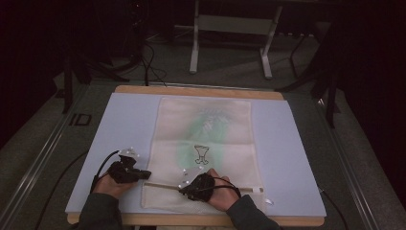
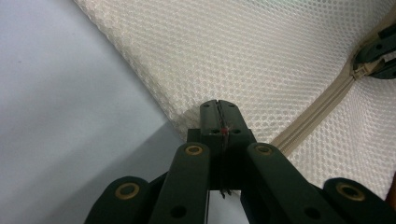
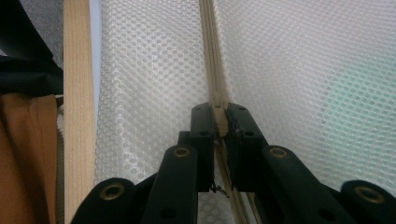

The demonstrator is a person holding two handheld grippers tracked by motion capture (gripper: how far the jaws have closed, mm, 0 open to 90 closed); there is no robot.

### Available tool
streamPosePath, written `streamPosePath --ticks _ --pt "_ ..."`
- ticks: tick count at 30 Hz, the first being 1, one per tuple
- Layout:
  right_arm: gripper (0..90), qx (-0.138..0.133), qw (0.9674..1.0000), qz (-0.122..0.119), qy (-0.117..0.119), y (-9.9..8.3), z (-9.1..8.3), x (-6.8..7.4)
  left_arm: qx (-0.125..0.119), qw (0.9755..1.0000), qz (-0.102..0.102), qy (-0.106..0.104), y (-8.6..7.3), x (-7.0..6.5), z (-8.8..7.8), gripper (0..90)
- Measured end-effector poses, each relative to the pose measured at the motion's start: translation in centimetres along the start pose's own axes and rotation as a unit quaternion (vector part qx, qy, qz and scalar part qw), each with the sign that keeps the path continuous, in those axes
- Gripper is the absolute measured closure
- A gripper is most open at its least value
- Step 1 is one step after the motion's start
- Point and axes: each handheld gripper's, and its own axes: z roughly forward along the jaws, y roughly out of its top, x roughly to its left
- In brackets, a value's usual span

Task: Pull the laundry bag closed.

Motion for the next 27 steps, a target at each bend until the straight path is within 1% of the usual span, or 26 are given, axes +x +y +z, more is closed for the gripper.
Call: streamPosePath --ticks 2,18,19,23,27 --pt "82.4 0.002 1.0 0.005 -0.001 -0.06 -0.12 0.03 0.0 1.0 0.0 0.0 0.0 -0.01 0.0 89.9" --pt "82.4 0.008 1.0 0.002 0.0 -0.34 -0.26 -0.01 0.0 1.0 0.001 0.001 0.0 -0.05 0.0 89.9" --pt "82.4 0.009 1.0 -0.001 -0.002 -0.39 -0.27 -0.06 0.0 1.0 0.001 0.002 0.0 -0.05 0.0 89.9" --pt "82.4 0.009 0.9999 0.006 -0.001 -0.43 -0.46 -0.08 0.001 1.0 0.001 0.002 0.0 -0.07 0.0 89.9" --pt "82.4 0.01 0.9999 0.004 -0.001 -0.43 -0.44 -0.05 0.0 1.0 0.001 0.002 0.0 -0.08 0.0 89.9"
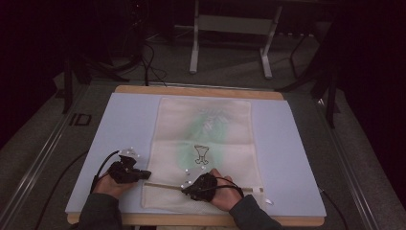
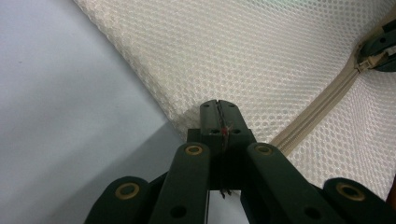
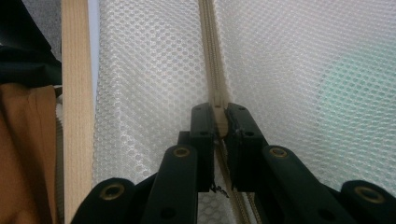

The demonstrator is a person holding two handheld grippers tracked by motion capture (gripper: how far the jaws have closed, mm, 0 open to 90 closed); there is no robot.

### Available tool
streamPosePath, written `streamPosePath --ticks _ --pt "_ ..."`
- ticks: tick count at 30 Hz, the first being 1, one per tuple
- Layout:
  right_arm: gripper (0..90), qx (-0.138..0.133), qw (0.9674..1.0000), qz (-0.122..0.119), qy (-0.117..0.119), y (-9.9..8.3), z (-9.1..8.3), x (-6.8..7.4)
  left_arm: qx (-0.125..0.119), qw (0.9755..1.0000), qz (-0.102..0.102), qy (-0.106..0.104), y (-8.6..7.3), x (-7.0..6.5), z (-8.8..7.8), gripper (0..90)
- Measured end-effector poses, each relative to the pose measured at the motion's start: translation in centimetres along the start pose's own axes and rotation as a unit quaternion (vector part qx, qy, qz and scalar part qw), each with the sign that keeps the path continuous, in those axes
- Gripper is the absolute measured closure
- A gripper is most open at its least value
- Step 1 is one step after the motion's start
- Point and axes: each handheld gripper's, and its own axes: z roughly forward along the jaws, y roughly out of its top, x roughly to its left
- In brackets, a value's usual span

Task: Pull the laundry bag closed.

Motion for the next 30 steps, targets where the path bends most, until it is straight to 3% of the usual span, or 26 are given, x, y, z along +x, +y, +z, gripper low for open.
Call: streamPosePath --ticks 30 --pt "82.4 0.009 0.9999 -0.001 -0.007 -1.3 -1.2 -0.3 0.001 1.0 0.002 0.0 0.0 0.0 0.0 89.9"
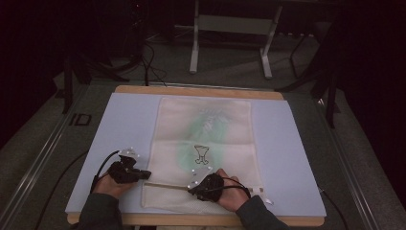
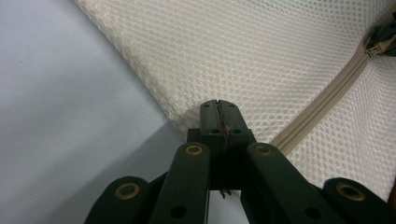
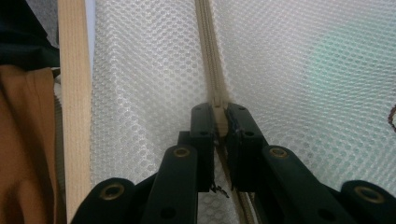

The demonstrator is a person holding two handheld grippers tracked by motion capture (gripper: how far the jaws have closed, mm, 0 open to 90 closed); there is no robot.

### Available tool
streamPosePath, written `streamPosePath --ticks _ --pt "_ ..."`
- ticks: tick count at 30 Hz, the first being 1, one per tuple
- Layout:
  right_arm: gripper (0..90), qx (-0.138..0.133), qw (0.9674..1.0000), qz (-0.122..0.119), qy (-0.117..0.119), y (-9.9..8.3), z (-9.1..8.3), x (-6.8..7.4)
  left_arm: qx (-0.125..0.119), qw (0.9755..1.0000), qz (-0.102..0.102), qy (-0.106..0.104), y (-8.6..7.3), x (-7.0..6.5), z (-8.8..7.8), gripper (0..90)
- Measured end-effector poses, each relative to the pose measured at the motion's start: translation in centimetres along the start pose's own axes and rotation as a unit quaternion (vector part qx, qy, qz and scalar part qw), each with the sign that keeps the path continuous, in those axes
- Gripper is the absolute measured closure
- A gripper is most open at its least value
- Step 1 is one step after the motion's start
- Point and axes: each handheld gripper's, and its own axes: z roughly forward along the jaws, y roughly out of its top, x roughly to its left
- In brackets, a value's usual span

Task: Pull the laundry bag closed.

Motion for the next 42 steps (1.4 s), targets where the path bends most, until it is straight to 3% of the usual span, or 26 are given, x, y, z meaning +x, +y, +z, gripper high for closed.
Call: streamPosePath --ticks 42 --pt "82.4 0.015 0.9998 0.012 -0.012 -2.1 -1.6 -0.1 -0.001 1.0 -0.003 -0.001 0.0 0.0 0.0 89.9"
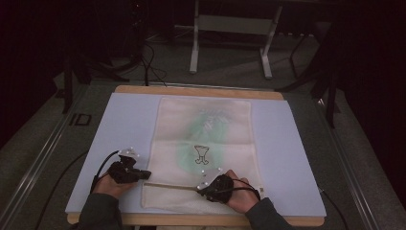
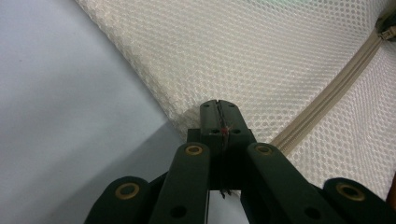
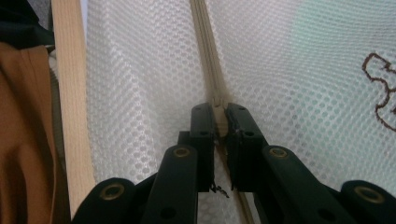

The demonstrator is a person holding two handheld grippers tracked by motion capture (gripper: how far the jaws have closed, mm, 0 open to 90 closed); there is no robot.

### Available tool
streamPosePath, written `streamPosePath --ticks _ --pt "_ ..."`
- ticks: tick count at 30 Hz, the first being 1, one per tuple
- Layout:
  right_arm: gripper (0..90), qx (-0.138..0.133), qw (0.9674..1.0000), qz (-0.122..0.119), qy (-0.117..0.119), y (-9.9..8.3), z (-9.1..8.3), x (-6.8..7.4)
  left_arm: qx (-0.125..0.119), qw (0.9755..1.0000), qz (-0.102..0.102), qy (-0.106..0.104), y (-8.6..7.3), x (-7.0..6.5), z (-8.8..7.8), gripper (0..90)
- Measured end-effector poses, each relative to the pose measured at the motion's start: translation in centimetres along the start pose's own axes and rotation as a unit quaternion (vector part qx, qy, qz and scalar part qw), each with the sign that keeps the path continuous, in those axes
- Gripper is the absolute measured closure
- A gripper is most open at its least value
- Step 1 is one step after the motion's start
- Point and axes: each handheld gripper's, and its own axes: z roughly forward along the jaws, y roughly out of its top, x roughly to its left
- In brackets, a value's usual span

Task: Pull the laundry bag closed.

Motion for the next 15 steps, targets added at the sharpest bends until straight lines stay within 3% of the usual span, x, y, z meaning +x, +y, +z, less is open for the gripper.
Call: streamPosePath --ticks 15 --pt "82.4 0.002 1.0 0.007 -0.005 -1.2 -0.6 -0.3 0.0 1.0 -0.001 0.0 0.0 0.0 0.0 89.8"
